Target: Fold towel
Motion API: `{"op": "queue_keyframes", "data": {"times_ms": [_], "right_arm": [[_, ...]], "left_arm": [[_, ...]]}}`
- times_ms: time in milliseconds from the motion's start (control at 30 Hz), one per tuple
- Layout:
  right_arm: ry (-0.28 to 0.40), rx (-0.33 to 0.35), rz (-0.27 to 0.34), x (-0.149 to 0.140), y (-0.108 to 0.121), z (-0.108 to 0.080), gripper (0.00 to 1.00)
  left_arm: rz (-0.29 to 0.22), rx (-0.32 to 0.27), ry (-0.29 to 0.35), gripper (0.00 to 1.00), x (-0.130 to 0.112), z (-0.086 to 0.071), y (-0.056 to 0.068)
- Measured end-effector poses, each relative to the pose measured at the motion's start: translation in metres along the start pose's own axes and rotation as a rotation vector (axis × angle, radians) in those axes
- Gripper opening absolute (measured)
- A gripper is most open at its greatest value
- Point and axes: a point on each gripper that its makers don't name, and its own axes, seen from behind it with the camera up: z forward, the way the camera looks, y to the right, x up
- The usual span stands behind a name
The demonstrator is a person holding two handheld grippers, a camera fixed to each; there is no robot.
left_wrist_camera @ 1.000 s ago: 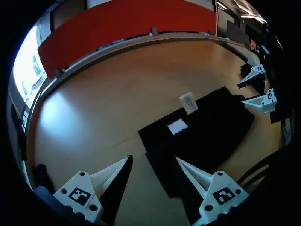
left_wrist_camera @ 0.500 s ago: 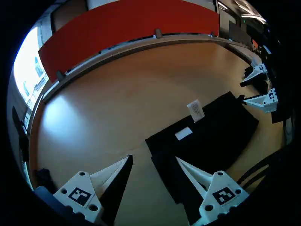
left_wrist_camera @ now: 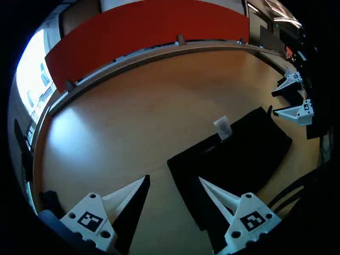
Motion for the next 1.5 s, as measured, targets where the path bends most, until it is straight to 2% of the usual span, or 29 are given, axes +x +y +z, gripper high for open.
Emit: {"op": "queue_keyframes", "data": {"times_ms": [100,233,700,967,1100,1167,1300,1500], "right_arm": [[0.004,-0.001,0.002,0.001,0.000,-0.001,0.82],[0.009,0.002,0.008,0.001,-0.003,-0.004,0.91],[0.016,0.013,0.027,-0.010,-0.017,-0.018,0.91],[0.019,0.019,0.030,-0.016,-0.025,-0.027,0.91],[0.021,0.026,0.027,-0.020,-0.030,-0.032,0.91],[0.021,0.029,0.025,-0.022,-0.032,-0.034,0.91],[0.022,0.039,0.025,-0.026,-0.038,-0.038,0.91],[0.017,0.052,0.020,-0.033,-0.044,-0.043,0.91]], "left_arm": [[-0.006,0.000,0.002,0.72,-0.001,-0.001,0.000],[-0.013,-0.008,0.007,0.72,-0.002,-0.003,0.002],[-0.036,-0.030,0.000,0.71,-0.016,-0.013,0.007],[-0.058,-0.020,0.006,0.68,-0.020,-0.020,0.004],[-0.077,-0.019,0.017,0.78,-0.022,-0.029,0.005],[-0.088,-0.028,0.013,1.00,-0.025,-0.034,0.008],[-0.111,-0.036,0.012,1.00,-0.032,-0.045,0.014],[-0.123,-0.013,0.011,1.00,-0.046,-0.066,0.016]]}}
